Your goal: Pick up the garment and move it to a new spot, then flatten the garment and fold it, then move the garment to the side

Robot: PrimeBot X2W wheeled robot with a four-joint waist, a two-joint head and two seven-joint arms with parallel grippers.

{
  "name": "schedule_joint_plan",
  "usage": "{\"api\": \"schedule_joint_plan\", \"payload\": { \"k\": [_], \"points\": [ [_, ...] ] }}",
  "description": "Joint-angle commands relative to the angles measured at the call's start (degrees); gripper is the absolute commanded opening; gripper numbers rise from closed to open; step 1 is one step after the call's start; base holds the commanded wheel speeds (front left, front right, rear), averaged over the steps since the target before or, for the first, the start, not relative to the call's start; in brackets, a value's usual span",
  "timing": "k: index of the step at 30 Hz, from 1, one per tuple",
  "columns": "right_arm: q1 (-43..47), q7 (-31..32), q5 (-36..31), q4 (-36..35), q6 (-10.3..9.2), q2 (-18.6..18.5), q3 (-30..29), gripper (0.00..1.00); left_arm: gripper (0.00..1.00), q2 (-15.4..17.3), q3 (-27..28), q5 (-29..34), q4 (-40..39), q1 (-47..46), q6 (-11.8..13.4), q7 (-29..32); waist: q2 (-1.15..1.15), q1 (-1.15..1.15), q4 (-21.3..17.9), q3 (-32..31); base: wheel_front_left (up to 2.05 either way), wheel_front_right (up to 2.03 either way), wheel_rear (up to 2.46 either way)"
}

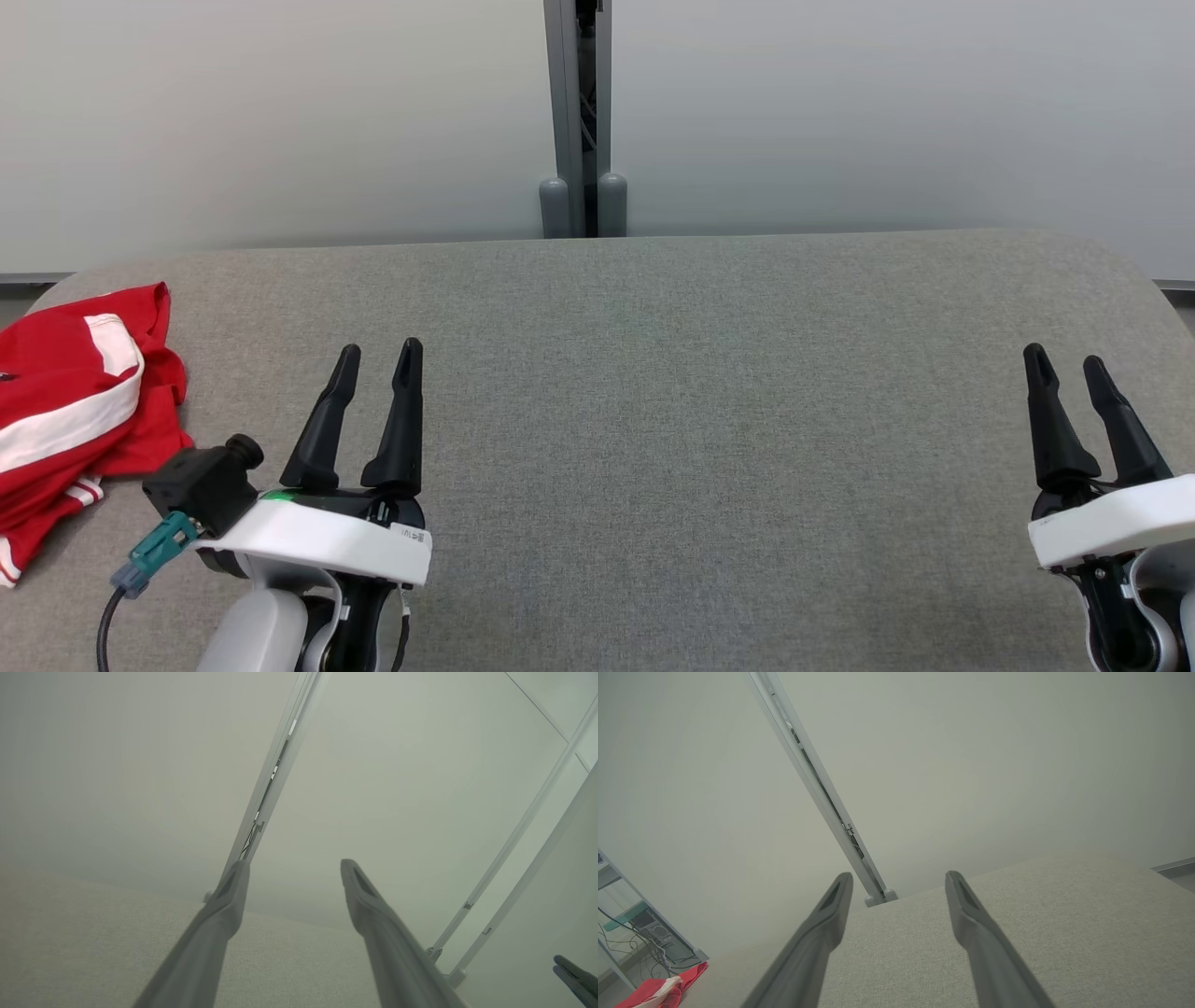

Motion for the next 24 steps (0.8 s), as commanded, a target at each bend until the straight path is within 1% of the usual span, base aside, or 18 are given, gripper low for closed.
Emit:
{"api": "schedule_joint_plan", "payload": {
  "k": [1, 10, 24],
  "points": [
    [-0.3, -0.6, -1.1, -0.5, 0.28, -0.6, 0.1, 1.00, 1.00, 0.5, 0.2, 1.2, -0.5, -0.6, 0.1, 0.0, 0.00, 0.00, 0.0, 0.0, 0.00, 0.00, 0.00],
    [0.6, -2.7, -6.6, 0.4, 0.30, 0.1, 1.5, 1.00, 1.00, 1.6, 0.3, 8.0, 0.5, 0.4, 2.2, 1.4, 0.00, 0.00, 0.1, 0.0, 0.00, 0.00, 0.00],
    [2.4, -5.0, -14.3, 1.8, 0.30, 1.2, 2.5, 1.00, 1.00, 2.7, 1.2, 15.5, 0.8, 1.6, 4.7, 3.1, 0.00, 0.00, 0.0, 0.0, 0.00, 0.00, 0.00]
  ]
}}
